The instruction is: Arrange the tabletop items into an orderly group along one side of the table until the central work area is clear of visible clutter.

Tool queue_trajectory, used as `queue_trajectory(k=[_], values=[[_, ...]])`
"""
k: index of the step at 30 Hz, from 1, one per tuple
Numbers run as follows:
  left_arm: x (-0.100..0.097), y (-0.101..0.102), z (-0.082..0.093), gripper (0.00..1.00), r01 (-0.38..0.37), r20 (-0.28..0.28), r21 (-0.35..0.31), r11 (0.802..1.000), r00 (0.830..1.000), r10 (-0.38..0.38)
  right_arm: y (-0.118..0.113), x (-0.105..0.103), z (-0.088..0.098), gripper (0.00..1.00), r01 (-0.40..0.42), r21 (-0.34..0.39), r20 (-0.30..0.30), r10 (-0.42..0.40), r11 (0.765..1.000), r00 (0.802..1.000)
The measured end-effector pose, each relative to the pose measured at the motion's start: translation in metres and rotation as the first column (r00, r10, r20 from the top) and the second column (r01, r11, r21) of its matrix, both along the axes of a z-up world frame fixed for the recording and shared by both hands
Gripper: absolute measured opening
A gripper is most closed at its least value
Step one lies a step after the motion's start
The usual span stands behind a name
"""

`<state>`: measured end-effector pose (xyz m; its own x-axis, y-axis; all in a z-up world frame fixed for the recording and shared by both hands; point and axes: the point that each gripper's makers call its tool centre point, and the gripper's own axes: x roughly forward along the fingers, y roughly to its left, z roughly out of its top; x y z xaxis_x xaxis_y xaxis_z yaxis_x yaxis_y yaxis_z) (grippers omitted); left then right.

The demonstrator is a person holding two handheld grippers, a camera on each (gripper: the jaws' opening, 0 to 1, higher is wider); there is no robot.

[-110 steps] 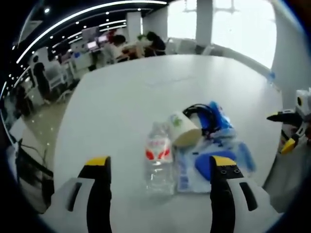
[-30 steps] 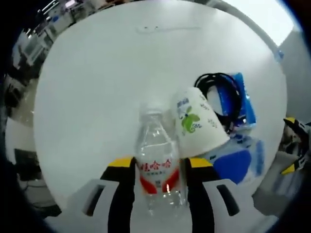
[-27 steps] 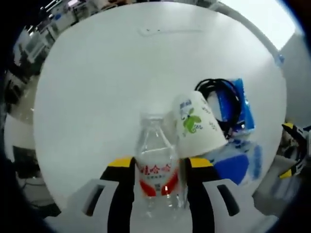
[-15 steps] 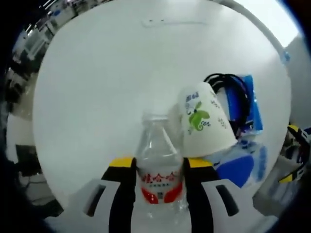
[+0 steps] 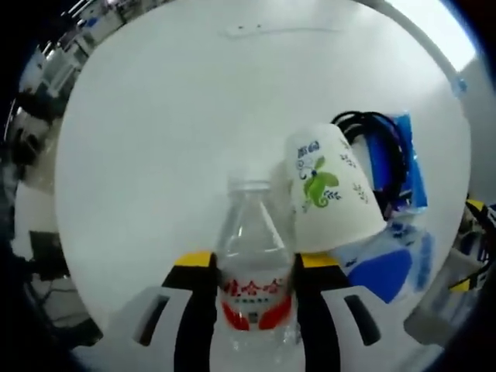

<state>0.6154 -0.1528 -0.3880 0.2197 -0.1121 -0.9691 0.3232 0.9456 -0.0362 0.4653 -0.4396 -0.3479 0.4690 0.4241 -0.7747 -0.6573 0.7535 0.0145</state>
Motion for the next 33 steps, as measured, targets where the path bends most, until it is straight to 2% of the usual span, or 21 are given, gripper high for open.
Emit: queue_trajectory(k=[10, 15, 18, 20, 25, 33], values=[[-0.006, 0.007, 0.011, 0.36, -0.041, 0.054, -0.07, 0.997, 0.998, 0.045, 0.001, -0.001, 0.0, 0.94, -0.015, -0.008, -0.001, 0.015, 1.0, 1.0], [-0.01, 0.005, 0.027, 0.35, -0.054, 0.11, -0.133, 0.99, 0.991, 0.069, 0.002, -0.001, 0.001, 0.94, -0.016, -0.001, 0.002, 0.016, 1.0, 1.0], [-0.01, 0.007, 0.04, 0.36, -0.073, 0.197, -0.166, 0.983, 0.975, 0.106, 0.003, -0.001, 0.002, 0.94, -0.014, 0.004, 0.004, 0.014, 1.0, 1.0], [-0.018, 0.007, 0.045, 0.36, -0.07, 0.214, -0.172, 0.983, 0.971, 0.107, 0.002, -0.001, 0.002, 0.93, -0.013, 0.006, 0.005, 0.013, 1.0, 1.0], [-0.028, 0.018, 0.059, 0.36, -0.117, 0.307, -0.221, 0.968, 0.934, 0.183, 0.002, -0.001, 0.002, 0.93, -0.013, 0.005, 0.006, 0.013, 1.0, 1.0], [-0.046, 0.021, 0.072, 0.36, -0.116, 0.377, -0.244, 0.963, 0.903, 0.205, 0.005, -0.001, 0.003, 0.92, -0.014, 0.018, 0.005, 0.014, 1.0, 1.0]])
